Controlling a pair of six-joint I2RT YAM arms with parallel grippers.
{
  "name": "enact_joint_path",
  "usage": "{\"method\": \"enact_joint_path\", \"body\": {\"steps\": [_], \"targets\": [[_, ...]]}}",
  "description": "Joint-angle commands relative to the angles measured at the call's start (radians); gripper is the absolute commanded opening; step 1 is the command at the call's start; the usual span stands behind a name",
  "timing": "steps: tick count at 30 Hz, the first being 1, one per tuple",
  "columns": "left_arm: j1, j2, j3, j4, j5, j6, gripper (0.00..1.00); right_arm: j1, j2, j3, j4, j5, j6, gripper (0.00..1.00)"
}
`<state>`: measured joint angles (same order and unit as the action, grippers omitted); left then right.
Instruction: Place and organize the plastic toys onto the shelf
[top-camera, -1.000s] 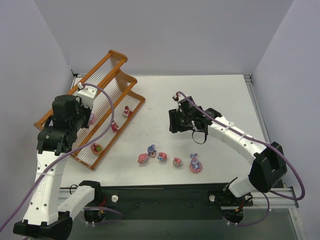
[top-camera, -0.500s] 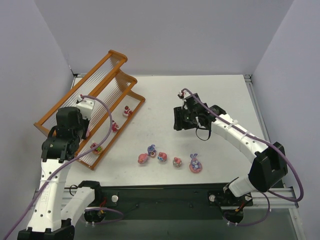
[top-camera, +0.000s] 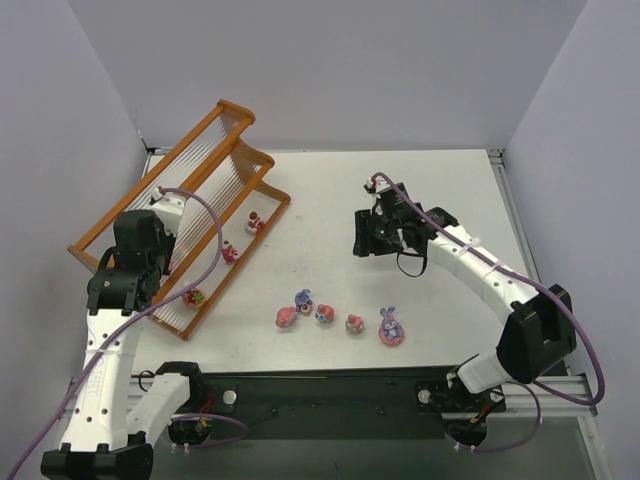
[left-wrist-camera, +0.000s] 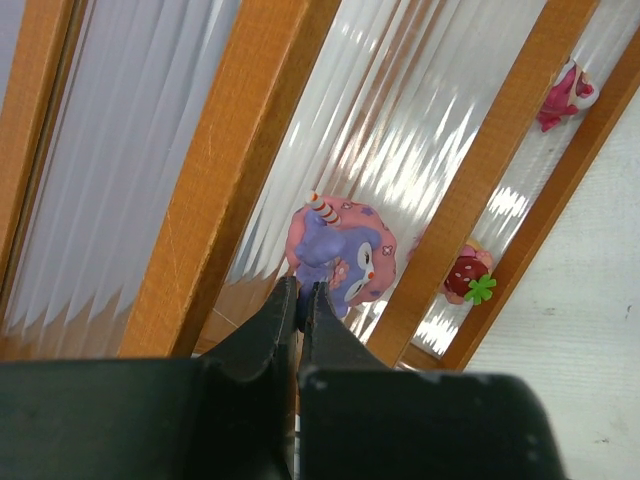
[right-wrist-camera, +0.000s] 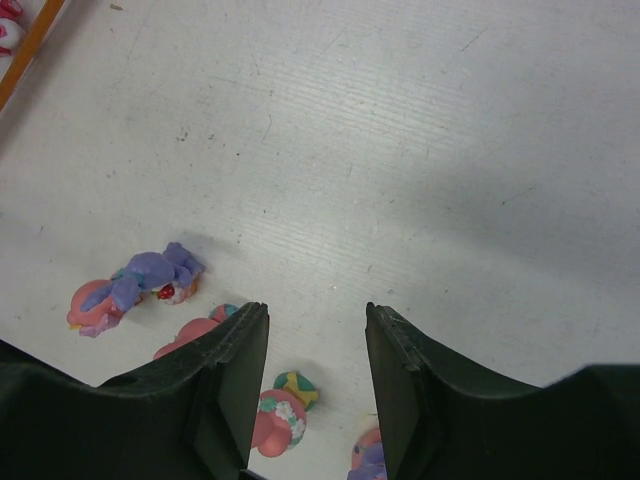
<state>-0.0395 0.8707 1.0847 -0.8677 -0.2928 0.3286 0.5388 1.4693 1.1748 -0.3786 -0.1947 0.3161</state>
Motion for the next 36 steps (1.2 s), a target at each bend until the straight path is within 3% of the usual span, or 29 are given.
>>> {"method": "enact_joint_path", "body": {"steps": [1,13,26,33,34,36], "targets": [[0.009,-0.022,-0.015,0.079,-0.031,0.02,0.0,-0.014,-0.038,0.013,-0.019,-0.009,-0.002,0.44],[0.007,-0.084,-0.026,0.045,-0.016,-0.005,0.17,-0.017,-0.032,0.011,-0.019,-0.017,0.005,0.44],[0.007,-0.062,0.001,0.053,-0.063,-0.037,0.48,-0.019,-0.032,0.011,-0.014,-0.017,0.005,0.44],[0.007,-0.027,0.168,-0.033,0.021,-0.072,0.59,-0.019,-0.038,0.009,-0.014,-0.015,0.008,0.44],[0.007,-0.024,0.191,-0.045,0.038,-0.088,0.77,-0.022,-0.038,0.008,-0.014,-0.015,0.008,0.44],[0.007,-0.018,0.248,-0.083,0.093,-0.1,0.84,-0.022,-0.041,0.008,-0.016,-0.015,0.009,0.44]]}}
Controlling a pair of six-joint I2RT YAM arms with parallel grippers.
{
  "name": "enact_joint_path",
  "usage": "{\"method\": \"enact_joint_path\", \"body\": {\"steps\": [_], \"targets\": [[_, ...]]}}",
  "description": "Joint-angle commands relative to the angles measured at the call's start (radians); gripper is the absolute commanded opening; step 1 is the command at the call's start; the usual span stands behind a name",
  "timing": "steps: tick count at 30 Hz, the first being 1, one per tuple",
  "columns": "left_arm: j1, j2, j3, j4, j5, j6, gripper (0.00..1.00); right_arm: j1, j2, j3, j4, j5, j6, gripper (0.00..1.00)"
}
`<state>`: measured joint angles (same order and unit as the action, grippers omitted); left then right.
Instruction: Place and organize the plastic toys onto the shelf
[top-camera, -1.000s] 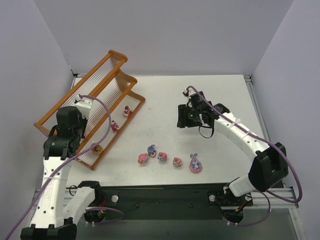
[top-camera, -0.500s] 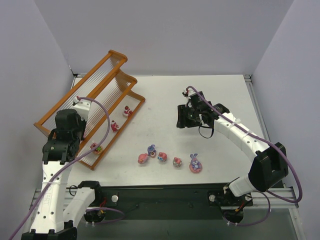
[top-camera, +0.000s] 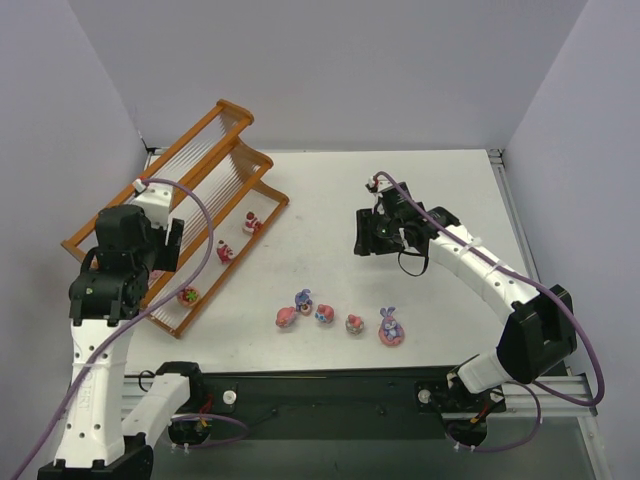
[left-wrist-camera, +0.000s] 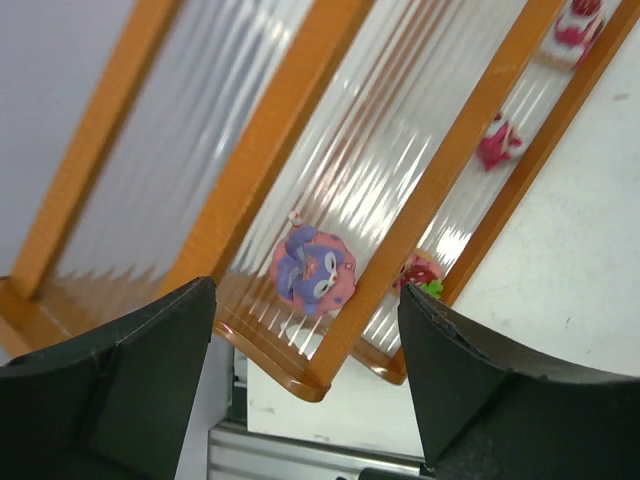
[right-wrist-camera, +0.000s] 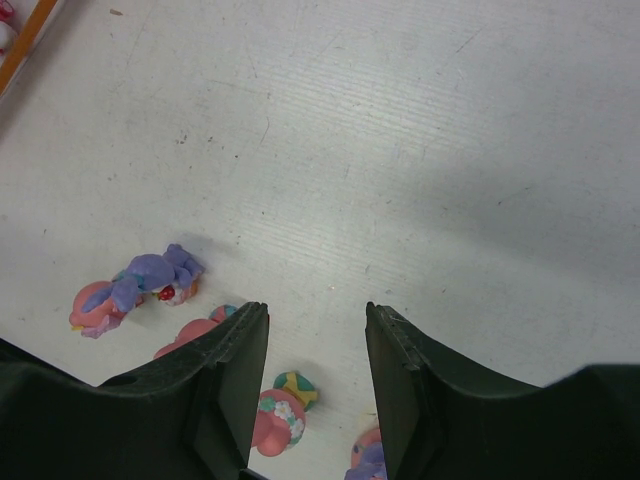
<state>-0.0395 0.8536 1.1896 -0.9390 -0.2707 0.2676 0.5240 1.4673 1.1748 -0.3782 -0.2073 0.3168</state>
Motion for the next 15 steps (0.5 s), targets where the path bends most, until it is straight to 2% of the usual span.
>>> {"method": "enact_joint_path", "body": {"steps": [1,11,15], "targets": [[0.007,-0.001,0.154,-0.023,0.088,-0.051,0.86,-0.007,-0.039,0.008,-0.014,-0.003,0.008,0.44],[0.007,-0.039,0.179,-0.08,0.271,-0.128,0.86,-0.01,-0.047,0.002,-0.018,0.002,0.01,0.44],[0.007,-0.047,0.18,-0.064,0.442,-0.163,0.86,-0.013,-0.055,0.003,-0.018,0.003,0.011,0.44]]}}
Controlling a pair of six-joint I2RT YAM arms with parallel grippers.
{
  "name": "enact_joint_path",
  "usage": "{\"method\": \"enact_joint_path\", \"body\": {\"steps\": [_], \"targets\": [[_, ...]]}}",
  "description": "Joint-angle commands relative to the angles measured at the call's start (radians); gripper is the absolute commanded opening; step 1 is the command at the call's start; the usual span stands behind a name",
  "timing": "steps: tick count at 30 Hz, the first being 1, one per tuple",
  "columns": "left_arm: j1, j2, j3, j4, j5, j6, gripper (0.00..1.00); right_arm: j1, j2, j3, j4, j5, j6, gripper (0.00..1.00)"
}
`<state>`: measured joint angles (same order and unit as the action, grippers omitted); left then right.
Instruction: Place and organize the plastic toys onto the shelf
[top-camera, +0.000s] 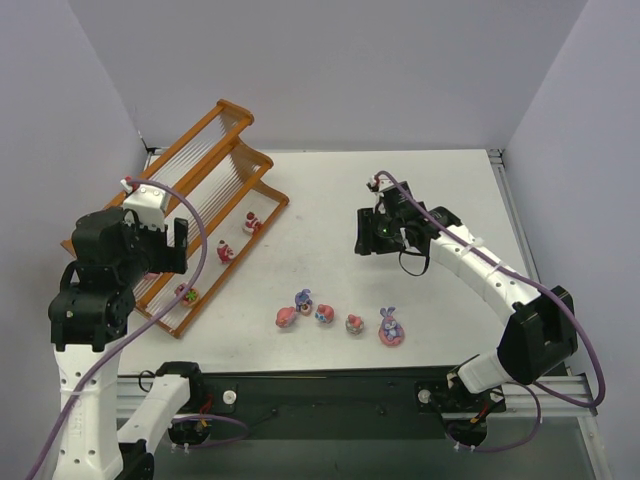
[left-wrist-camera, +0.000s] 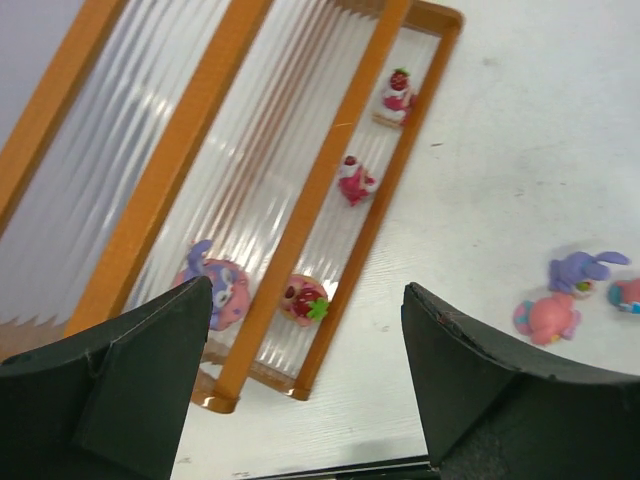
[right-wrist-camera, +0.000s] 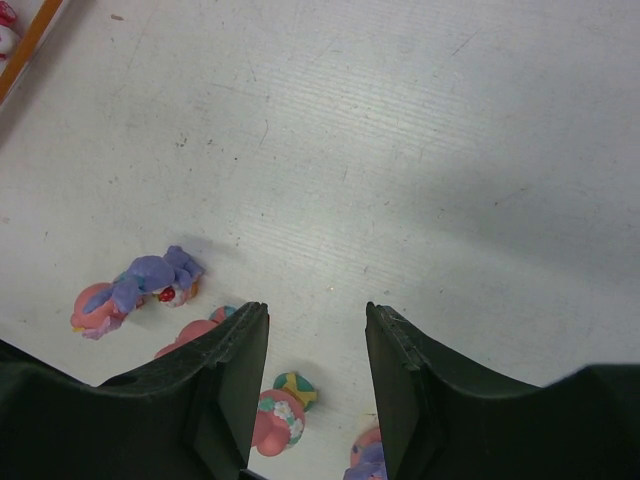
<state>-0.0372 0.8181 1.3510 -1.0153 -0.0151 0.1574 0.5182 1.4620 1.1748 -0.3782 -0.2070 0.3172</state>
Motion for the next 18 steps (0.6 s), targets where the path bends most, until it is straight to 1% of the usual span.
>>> {"method": "enact_joint_path", "body": {"steps": [1,2,4,5,6,8,10,11,12,13,14,16,17,18], "targets": [[0.005,-0.01,0.016,0.029,0.219,-0.067,0.86,-0.007,-0.054,0.002,-0.016,0.001,0.019,0.44],[0.003,-0.007,0.002,0.041,0.284,-0.079,0.86,-0.009,-0.055,-0.003,-0.016,0.0,0.02,0.44],[0.002,-0.005,-0.027,0.095,0.352,-0.131,0.86,-0.012,-0.061,-0.012,-0.021,0.001,0.031,0.44],[0.0,-0.005,-0.067,0.115,0.4,-0.153,0.85,-0.015,-0.065,-0.015,-0.021,0.003,0.039,0.44],[-0.006,-0.007,-0.088,0.159,0.424,-0.212,0.83,-0.018,-0.066,-0.02,-0.022,0.003,0.042,0.44],[-0.05,-0.016,-0.142,0.216,0.47,-0.264,0.79,-0.02,-0.074,-0.033,-0.024,0.003,0.052,0.44],[-0.119,-0.034,-0.243,0.329,0.471,-0.321,0.72,-0.02,-0.075,-0.04,-0.025,0.001,0.062,0.44],[-0.241,-0.054,-0.272,0.361,0.384,-0.338,0.72,-0.02,-0.078,-0.046,-0.025,0.001,0.065,0.44],[-0.303,-0.057,-0.321,0.407,0.33,-0.344,0.72,-0.02,-0.078,-0.05,-0.024,0.0,0.068,0.44],[-0.376,-0.059,-0.338,0.425,0.278,-0.343,0.72,-0.02,-0.08,-0.053,-0.024,0.0,0.071,0.44],[-0.492,-0.044,-0.349,0.438,0.18,-0.346,0.72,-0.02,-0.081,-0.056,-0.024,-0.002,0.077,0.44],[-0.602,0.022,-0.378,0.484,0.089,-0.338,0.72,-0.02,-0.084,-0.064,-0.024,-0.002,0.08,0.44],[-0.694,0.053,-0.38,0.494,0.058,-0.328,0.72,-0.02,-0.086,-0.069,-0.024,-0.002,0.082,0.44],[-0.731,0.087,-0.378,0.504,0.034,-0.315,0.71,-0.02,-0.086,-0.069,-0.025,0.0,0.083,0.44]]}}
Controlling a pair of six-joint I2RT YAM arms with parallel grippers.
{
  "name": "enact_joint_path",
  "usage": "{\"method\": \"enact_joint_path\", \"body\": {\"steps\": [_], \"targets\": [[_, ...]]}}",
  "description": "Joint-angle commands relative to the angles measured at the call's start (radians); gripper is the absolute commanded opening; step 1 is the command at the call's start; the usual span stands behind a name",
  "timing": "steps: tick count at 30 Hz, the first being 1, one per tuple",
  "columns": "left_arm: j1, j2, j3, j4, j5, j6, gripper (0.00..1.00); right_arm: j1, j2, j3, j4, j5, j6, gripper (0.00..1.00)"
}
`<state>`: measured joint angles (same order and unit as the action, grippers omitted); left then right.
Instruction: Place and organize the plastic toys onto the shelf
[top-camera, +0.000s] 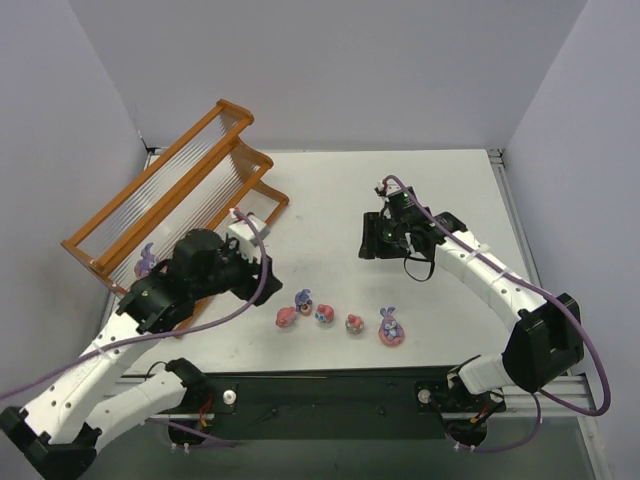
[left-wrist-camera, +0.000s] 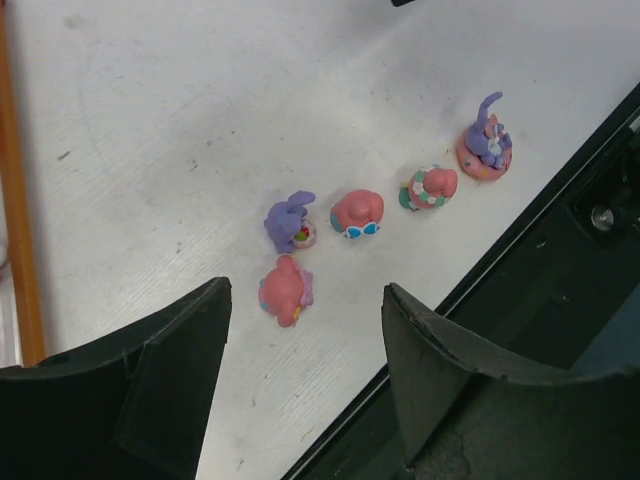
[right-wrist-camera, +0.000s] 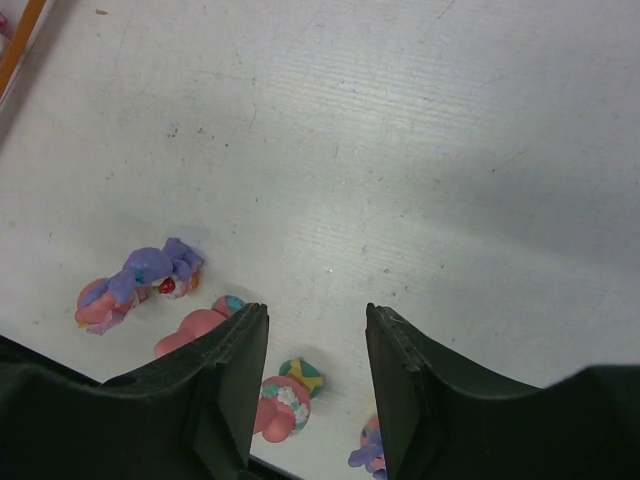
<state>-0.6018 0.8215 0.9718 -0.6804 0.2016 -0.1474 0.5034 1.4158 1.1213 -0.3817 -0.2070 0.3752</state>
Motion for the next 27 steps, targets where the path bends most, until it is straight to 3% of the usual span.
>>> {"method": "enact_joint_path", "body": {"steps": [1,3,10,19,27], "targets": [[-0.2,0.146,0.01,0.171,-0.244,-0.001,0.7,-0.005,-0.044,-0.018,-0.022,0.004,0.025,0.44],[-0.263,0.206,0.018,0.179,-0.29,0.023,0.67,-0.003,-0.048,-0.026,-0.022,0.009,0.033,0.44],[-0.273,0.407,0.002,0.232,-0.274,0.052,0.44,-0.005,-0.067,-0.044,-0.022,0.024,0.047,0.44],[-0.274,0.453,-0.065,0.275,-0.217,0.078,0.28,-0.005,-0.087,-0.057,-0.025,0.049,0.048,0.44],[-0.274,0.487,-0.097,0.32,-0.186,0.077,0.27,-0.005,-0.092,-0.063,-0.034,0.057,0.041,0.44]]}}
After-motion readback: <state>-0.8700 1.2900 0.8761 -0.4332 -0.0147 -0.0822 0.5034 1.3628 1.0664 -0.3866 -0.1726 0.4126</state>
